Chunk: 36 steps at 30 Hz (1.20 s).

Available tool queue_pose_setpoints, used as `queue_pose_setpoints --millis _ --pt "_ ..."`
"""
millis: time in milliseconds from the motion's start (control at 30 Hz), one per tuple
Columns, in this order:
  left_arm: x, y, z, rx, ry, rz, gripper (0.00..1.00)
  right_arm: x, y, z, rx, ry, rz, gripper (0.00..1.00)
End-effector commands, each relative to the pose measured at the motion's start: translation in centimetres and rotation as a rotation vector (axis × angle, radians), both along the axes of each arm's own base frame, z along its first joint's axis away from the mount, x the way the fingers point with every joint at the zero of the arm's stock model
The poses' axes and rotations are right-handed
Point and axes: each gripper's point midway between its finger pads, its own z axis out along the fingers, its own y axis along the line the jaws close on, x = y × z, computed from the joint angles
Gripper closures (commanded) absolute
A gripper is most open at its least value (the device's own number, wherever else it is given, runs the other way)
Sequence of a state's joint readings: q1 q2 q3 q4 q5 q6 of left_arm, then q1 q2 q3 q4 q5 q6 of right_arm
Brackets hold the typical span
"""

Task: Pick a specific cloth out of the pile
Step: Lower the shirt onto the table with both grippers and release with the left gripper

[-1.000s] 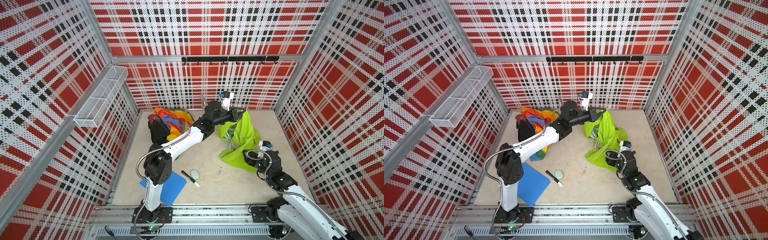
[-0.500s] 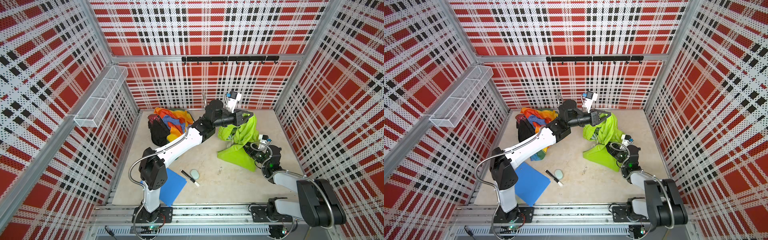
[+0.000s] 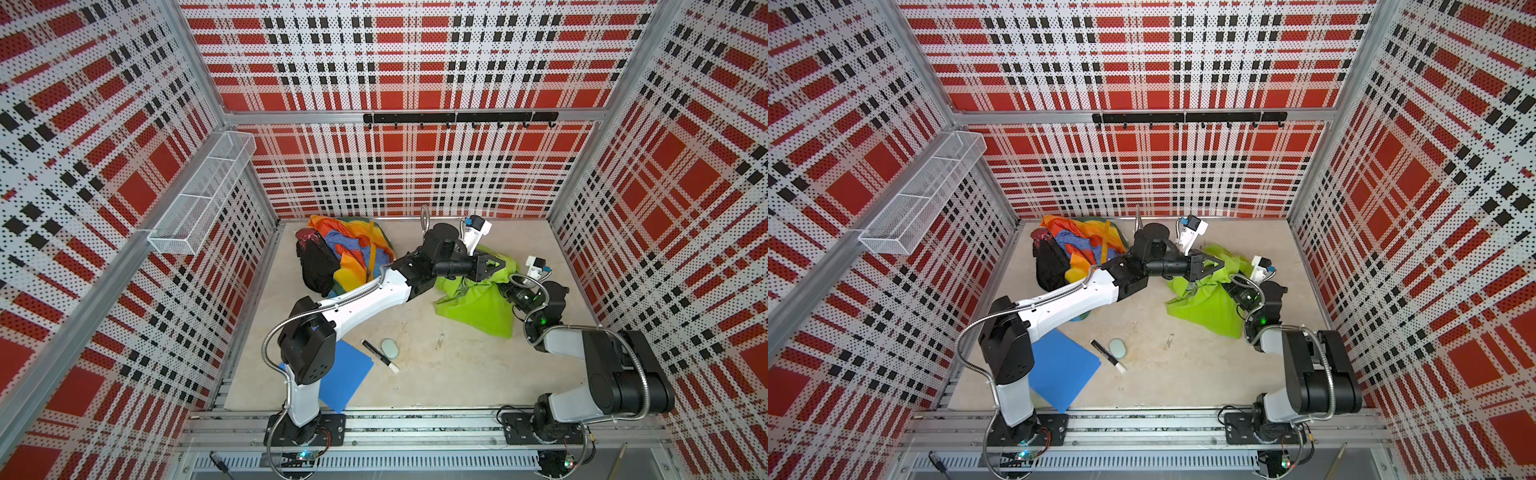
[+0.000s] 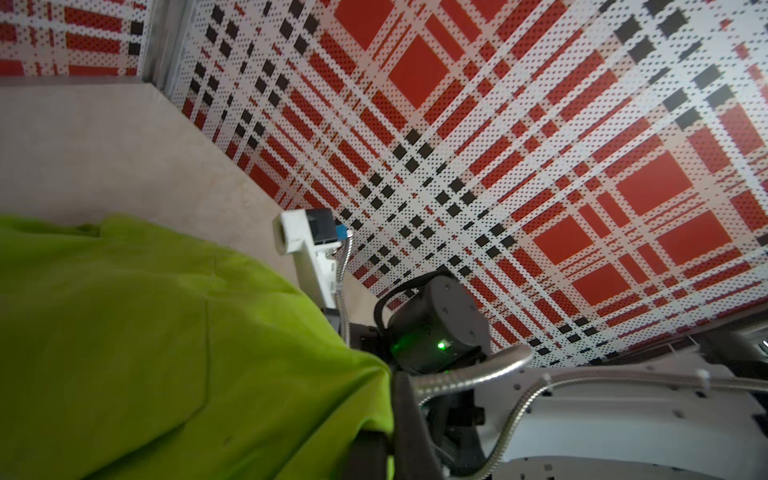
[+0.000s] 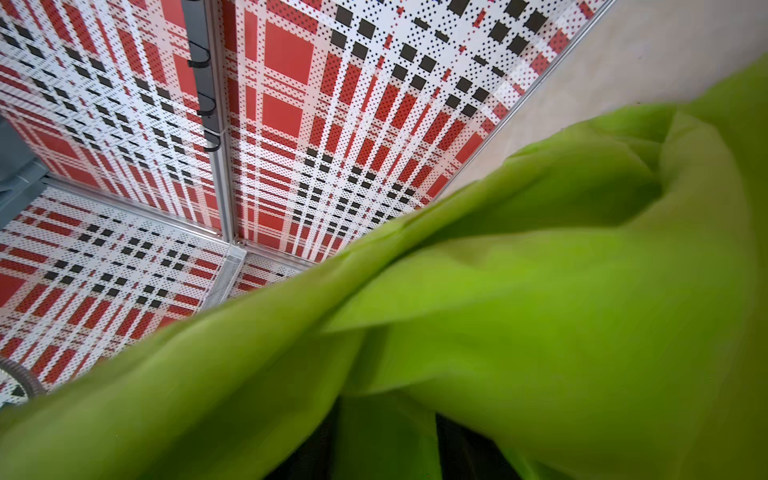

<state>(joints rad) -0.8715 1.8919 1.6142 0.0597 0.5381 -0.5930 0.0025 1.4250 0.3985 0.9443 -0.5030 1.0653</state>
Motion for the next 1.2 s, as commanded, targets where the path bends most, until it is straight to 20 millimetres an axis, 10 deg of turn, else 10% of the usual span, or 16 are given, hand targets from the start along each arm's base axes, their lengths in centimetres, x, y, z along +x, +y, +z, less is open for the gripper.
queue_pose_setpoints --millis 0,367,700,933,1167 --pt "0.1 -1.0 -2.3 -0.008 0.029 0.013 1.0 -0.1 -1.7 0.6 -0.101 0.027 -0.095 0.56" --pt "0.2 -2.5 -13.4 0.121 0.165 0.063 1.0 -3.5 -5.9 0.3 -0.34 0.204 -0.279 0.33" --pt "0.3 -3.2 -21.0 0.18 0.265 0.087 0.91 -3.7 -4.9 2.6 -0.361 0.146 -0.218 0.23" --pt "-0.1 -2.0 -16.6 0.106 0.206 0.085 0.48 -3.0 -4.8 1.7 -0.454 0.182 -0.178 0.11" --pt "-0.5 2.8 -10.9 0.06 0.141 0.138 0.3 -0.4 -4.1 -0.6 -0.532 0.23 -0.086 0.0"
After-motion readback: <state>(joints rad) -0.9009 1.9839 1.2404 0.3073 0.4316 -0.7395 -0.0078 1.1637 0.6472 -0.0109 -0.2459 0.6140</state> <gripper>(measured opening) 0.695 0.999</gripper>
